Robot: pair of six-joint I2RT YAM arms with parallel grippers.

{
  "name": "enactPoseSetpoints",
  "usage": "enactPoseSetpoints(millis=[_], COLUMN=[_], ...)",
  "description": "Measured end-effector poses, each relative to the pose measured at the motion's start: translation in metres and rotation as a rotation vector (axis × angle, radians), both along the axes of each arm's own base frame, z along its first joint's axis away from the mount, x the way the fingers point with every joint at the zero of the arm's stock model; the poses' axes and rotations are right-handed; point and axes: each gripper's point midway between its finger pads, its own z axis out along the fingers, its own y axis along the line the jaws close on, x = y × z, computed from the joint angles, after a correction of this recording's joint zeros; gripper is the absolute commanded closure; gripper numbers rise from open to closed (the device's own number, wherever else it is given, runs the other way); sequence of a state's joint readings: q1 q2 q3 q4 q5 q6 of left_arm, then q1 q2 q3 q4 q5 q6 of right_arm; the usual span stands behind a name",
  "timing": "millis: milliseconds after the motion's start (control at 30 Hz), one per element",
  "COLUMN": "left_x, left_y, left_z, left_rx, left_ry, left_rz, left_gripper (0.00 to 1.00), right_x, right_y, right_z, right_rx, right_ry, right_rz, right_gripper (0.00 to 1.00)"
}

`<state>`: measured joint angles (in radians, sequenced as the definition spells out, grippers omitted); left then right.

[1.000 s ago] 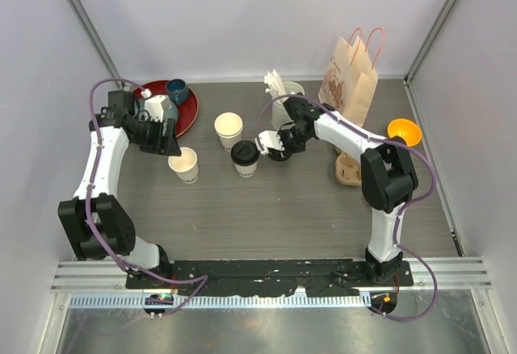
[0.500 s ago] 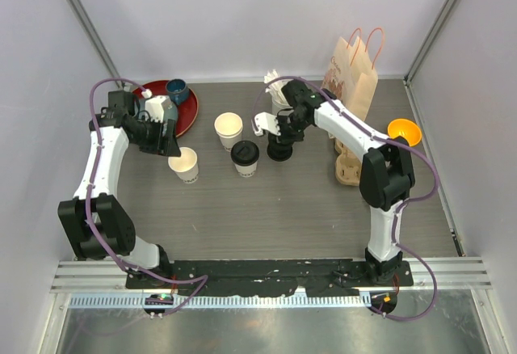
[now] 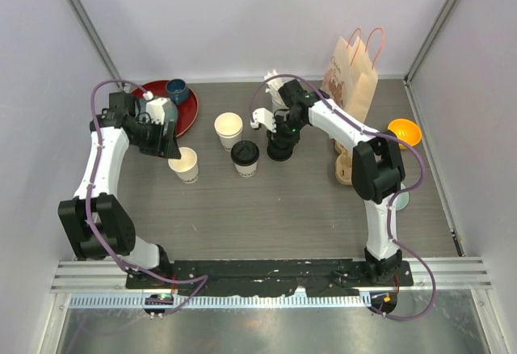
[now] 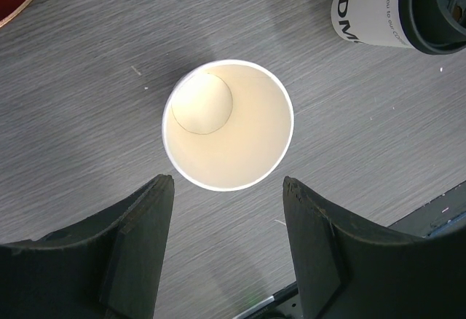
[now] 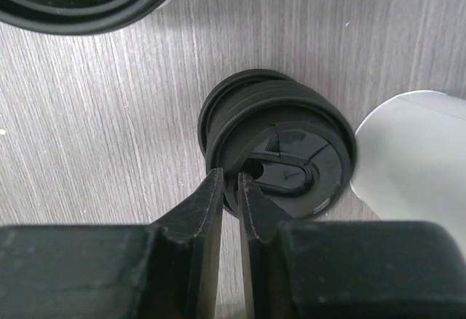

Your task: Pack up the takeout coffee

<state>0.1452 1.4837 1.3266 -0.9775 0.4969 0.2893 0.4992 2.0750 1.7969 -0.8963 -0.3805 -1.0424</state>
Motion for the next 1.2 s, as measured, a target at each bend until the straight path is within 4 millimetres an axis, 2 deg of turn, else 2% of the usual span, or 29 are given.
enactPoseSetpoints(millis=[100,167,267,433,567,600,733,833,967,1000,1033,1133,1200], left_x=[-0.0003,-0.0006,-0.0011,-0.0019,-0.0019,-0.0019,-0.0019,-0.002,-0.0021,-0.0021,-0.0022,-0.0022,-0.0024], left_y=[0.0,0.0,-0.0002,-0.0003,-0.0002,-0.0002,-0.0002,-0.0001,-0.0001,-0.0001,-0.0002,-0.0002,-0.0002], left_z=[-0.0001,-0.0002,-0.0003,-0.0005,-0.0005,-0.0005,-0.0005,-0.0006,-0.0006,-0.0006,-0.0006,-0.0006,-0.0007], left_rx=[0.0,0.001,0.0,0.0,-0.001,-0.001,0.0,0.0,0.0,0.0,0.0,0.0,0.0], left_ry=[0.001,0.001,0.003,0.007,0.007,0.007,0.007,0.006,0.007,0.007,0.007,0.007,0.008], left_rz=[-0.002,-0.003,-0.003,-0.003,-0.003,-0.003,-0.003,-0.005,-0.005,-0.005,-0.005,-0.006,-0.006], left_gripper=[0.35,0.35,0.35,0.35,0.35,0.35,0.35,0.35,0.35,0.35,0.34,0.35,0.35], right_x=[-0.0044,-0.0057,-0.0055,-0.0046,-0.0037,-0.0033,-0.0036,-0.004,-0.0044,-0.0045,-0.0047,-0.0054,-0.0064], right_y=[-0.0023,-0.0031,-0.0029,-0.0023,-0.0016,-0.0013,-0.0001,0.0001,0.0005,0.0007,0.0009,0.0016,0.0022], right_z=[-0.0068,-0.009,-0.0091,-0.0087,-0.0084,-0.0082,-0.0079,-0.0079,-0.0078,-0.0076,-0.0075,-0.0073,-0.0072], right_rx=[-0.008,-0.01,-0.009,-0.005,-0.002,-0.001,0.005,0.006,0.009,0.009,0.011,0.015,0.02], right_ry=[0.02,0.026,0.026,0.025,0.022,0.021,0.022,0.025,0.027,0.027,0.028,0.032,0.042], right_rz=[-0.007,-0.01,-0.013,-0.019,-0.022,-0.022,-0.019,-0.021,-0.02,-0.02,-0.019,-0.019,-0.03], right_gripper=[0.75,0.8,0.81,0.73,0.74,0.75,0.94,0.99,0.99,0.99,0.94,0.65,0.64])
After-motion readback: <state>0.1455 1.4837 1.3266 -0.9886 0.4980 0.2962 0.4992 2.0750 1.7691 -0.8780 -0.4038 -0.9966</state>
